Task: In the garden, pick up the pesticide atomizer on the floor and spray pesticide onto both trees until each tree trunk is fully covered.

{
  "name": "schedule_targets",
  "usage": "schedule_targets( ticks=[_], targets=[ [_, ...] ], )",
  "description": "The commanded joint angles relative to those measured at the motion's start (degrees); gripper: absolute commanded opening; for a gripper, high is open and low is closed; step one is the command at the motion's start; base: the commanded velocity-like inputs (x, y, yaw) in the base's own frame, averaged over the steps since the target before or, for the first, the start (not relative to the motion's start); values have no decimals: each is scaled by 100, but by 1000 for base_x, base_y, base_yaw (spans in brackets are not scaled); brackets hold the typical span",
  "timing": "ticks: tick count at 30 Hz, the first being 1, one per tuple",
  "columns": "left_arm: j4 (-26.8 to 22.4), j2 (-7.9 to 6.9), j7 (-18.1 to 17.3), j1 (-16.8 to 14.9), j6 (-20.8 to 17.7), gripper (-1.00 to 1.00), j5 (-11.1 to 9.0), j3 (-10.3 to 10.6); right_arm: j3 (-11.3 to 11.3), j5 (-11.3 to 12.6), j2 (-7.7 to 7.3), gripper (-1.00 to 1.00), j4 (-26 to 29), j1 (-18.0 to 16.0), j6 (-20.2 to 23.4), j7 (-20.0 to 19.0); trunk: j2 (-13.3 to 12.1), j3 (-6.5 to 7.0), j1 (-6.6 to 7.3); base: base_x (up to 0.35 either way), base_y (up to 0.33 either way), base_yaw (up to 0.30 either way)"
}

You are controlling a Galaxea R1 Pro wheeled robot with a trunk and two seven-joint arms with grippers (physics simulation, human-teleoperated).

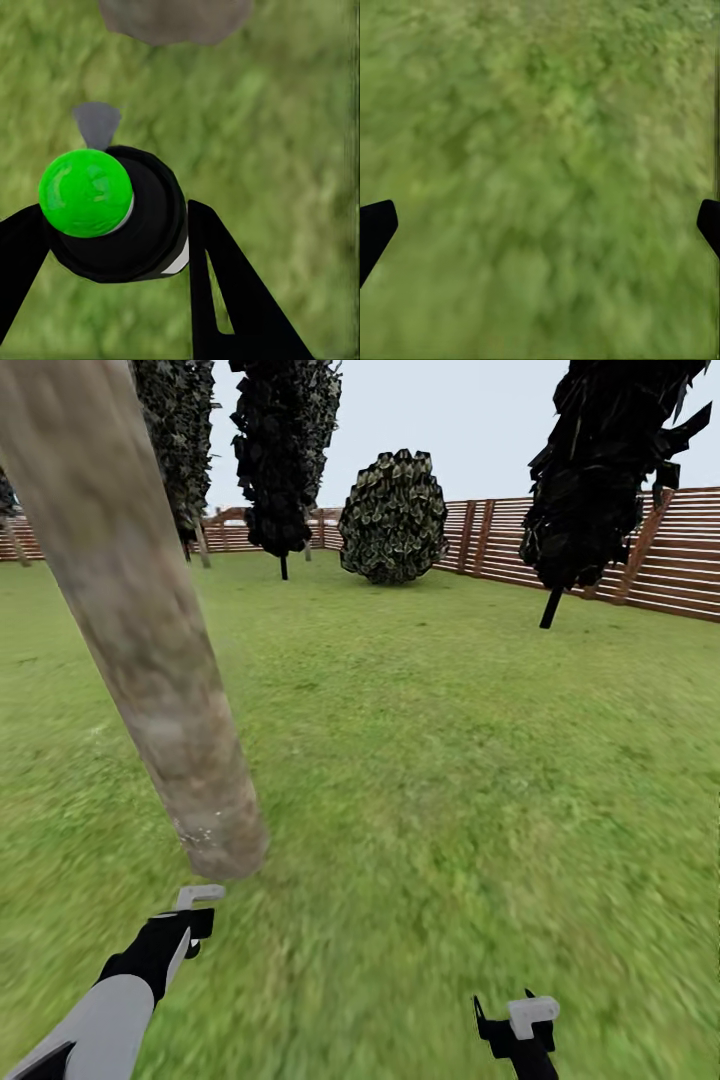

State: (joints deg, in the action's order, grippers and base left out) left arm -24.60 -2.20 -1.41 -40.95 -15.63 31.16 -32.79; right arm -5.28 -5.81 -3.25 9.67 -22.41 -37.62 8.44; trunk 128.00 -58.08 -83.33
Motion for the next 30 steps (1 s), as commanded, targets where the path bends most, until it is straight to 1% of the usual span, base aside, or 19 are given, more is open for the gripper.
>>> schedule_targets(
  ticks=[1, 8, 12, 17, 23, 25, 27, 28, 30],
  targets=[
    [0, -2, 0, 0, 0, -100, 0, 1, 0, 0, 0, 100, 0, 0, 0, 0, 0, 0, 0, 94, -263, 7],
    [0, -2, 0, 0, -1, -100, 0, 1, 0, -2, 0, 100, 0, 0, 0, 0, 0, 0, 0, 114, -264, 21],
    [-4, -5, 0, -1, 4, -100, 3, -3, 0, 1, 0, 100, 0, 0, 0, 0, 0, 0, 0, 111, -265, 248],
    [-17, 0, 1, -1, 8, -100, -4, -11, 0, -2, 0, 100, 0, 0, 0, 0, 0, 0, 0, -6, -245, 276],
    [-102, 63, -43, -34, 19, -100, -4, 14, 0, 1, 0, 100, 0, 0, 0, 0, 0, 0, 0, -3, -28, 278],
    [-105, 226, -75, -77, 38, -100, 3, 31, 0, -4, 0, 100, 0, 0, 0, 0, 0, 0, 0, 0, -1, 278],
    [-107, 299, -86, -95, 31, -100, 4, 47, 0, -5, 0, 100, 0, 0, 0, 0, 0, 0, 0, 0, 0, 278],
    [-111, 299, -91, -117, 28, -100, 4, 53, 0, -5, 0, 100, 0, 0, 0, 0, 0, 0, 0, 0, 0, 274],
    [-157, 223, -101, -232, 17, -100, 8, 40, 0, -8, 0, 100, 0, 0, 0, 0, 0, 0, 0, 0, 0, 185]
  ],
)
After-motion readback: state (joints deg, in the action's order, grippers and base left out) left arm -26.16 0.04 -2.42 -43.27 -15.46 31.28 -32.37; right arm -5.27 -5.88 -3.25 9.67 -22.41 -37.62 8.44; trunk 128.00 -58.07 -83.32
